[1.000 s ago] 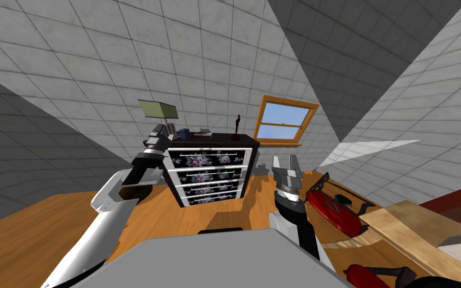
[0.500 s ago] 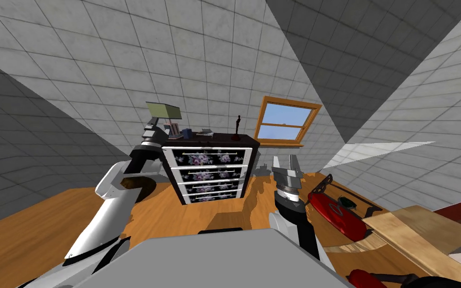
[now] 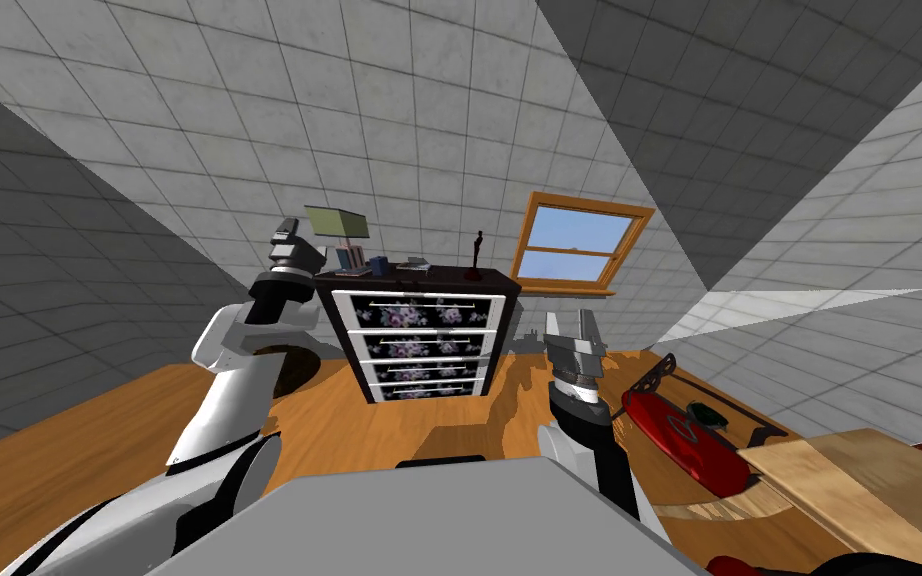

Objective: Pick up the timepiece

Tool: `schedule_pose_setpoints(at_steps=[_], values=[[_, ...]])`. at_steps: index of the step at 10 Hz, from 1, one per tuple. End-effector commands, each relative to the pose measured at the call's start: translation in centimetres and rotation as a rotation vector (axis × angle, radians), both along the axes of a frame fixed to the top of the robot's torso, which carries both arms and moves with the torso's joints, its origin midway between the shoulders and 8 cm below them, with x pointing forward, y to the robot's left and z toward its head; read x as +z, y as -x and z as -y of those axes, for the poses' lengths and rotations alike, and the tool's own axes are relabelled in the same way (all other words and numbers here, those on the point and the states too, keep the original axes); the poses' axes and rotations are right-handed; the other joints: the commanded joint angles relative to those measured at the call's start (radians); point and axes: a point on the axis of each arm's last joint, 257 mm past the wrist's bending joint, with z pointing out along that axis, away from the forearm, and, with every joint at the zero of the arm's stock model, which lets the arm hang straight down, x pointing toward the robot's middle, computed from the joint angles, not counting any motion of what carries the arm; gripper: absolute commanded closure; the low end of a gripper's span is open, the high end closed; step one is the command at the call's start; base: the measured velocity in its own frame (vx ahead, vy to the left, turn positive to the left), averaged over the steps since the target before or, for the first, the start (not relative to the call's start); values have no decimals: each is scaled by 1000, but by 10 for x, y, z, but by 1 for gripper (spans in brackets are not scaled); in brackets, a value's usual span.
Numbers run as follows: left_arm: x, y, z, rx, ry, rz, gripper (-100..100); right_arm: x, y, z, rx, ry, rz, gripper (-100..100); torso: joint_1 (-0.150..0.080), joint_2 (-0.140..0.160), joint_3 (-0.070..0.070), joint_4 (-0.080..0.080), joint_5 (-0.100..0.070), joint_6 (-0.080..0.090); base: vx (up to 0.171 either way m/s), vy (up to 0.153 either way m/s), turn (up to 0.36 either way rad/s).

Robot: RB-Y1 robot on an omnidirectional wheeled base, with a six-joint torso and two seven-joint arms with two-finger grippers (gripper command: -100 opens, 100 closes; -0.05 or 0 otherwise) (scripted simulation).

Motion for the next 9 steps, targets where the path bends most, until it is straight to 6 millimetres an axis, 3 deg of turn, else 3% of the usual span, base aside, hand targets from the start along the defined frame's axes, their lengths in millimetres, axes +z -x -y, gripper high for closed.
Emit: schedule_pose_setpoints(at_steps=[1, 3, 4, 5, 6, 8, 9], values=[[7, -4, -32, 37, 64, -9, -100, 0, 0, 0, 0, 0, 0, 0, 0, 0, 0, 0, 0, 0, -23, -44, 66], [24, -4, -26, 25, 68, 22, -100, 0, 0, 0, 0, 0, 0, 0, -1, 0, 0, 0, 0, 0, -19, -38, 39], [24, -7, -56, 61, 138, 4, -100, 0, 0, 0, 0, 0, 0, 0, 0, 0, 0, 0, 0, 0, -21, -50, 68], [37, -8, -52, 49, 143, 29, -100, 0, 0, 0, 0, 0, 0, 0, -1, 0, 0, 0, 0, 0, -20, -55, 49], [33, -10, -81, 81, 213, 13, -100, 0, 0, 0, 0, 0, 0, 0, -1, 0, 0, 0, 0, 0, -18, -73, 86], [50, -12, -76, 66, 225, 38, -100, 0, 0, 0, 0, 0, 0, 0, -2, 0, 0, 0, -1, 0, -21, -53, -3], [46, -15, -104, 90, 306, 24, -100, 0, 0, 0, 0, 0, 0, 0, -1, 0, 0, 0, 0, 0, -12, -75, 31]])
